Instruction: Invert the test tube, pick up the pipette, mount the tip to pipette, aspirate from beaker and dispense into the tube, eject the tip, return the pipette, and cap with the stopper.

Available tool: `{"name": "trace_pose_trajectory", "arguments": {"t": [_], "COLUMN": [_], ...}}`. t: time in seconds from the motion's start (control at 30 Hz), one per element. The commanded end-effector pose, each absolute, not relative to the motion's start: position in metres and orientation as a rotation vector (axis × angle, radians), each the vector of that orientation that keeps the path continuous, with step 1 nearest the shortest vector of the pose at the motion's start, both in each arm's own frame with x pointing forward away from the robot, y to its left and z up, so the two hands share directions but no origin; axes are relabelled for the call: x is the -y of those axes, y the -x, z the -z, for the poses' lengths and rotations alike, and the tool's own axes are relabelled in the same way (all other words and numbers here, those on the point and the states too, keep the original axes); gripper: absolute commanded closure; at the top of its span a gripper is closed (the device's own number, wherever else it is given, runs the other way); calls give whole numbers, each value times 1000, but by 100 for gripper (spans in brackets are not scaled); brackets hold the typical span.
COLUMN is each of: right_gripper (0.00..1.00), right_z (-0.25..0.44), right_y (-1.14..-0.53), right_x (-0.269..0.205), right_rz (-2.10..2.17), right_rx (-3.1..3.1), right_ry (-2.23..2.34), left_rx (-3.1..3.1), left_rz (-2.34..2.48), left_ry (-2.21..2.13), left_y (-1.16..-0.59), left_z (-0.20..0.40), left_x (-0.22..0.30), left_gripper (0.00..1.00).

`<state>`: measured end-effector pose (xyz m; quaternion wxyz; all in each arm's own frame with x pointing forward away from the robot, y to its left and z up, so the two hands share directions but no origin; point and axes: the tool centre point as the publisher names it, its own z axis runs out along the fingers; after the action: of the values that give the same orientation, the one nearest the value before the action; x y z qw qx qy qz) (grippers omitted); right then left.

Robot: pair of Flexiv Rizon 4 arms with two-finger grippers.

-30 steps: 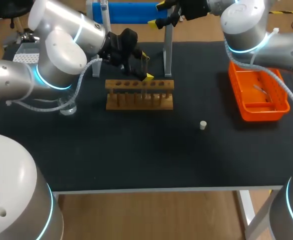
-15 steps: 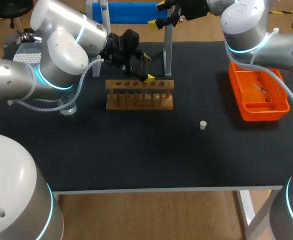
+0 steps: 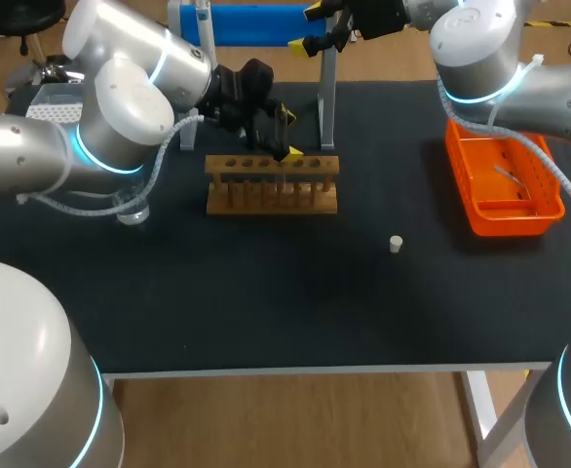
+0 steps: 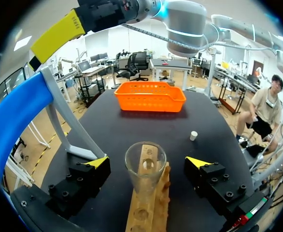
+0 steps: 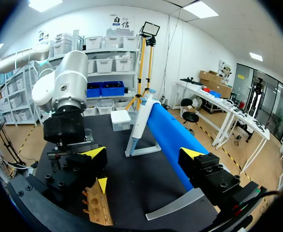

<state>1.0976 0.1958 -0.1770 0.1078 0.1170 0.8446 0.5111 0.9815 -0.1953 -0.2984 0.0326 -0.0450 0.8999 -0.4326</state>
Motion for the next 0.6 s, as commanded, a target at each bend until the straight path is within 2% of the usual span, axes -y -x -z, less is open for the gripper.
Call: {"name": "trace_pose_trajectory", "arguments": {"t": [0.03, 0.37, 0.6], "right_gripper": [0, 0, 0], "right_z": [176, 174, 182], "right_y": [-1099, -1093, -1054], "right_x": [-195, -191, -149], "right_rz": [-1502, -1495, -1450], "right_rx": [-2491, -2490, -2506], "right_ry": [-343, -340, -376], "left_rx": [-2773, -2773, -2773], "left_rz": [1333, 1333, 1333], "left_ry": [135, 135, 135], "left_y": [-983, -983, -983], "left_z": [299, 299, 299], "left_x": [195, 195, 195], "left_gripper": [0, 0, 0]}}
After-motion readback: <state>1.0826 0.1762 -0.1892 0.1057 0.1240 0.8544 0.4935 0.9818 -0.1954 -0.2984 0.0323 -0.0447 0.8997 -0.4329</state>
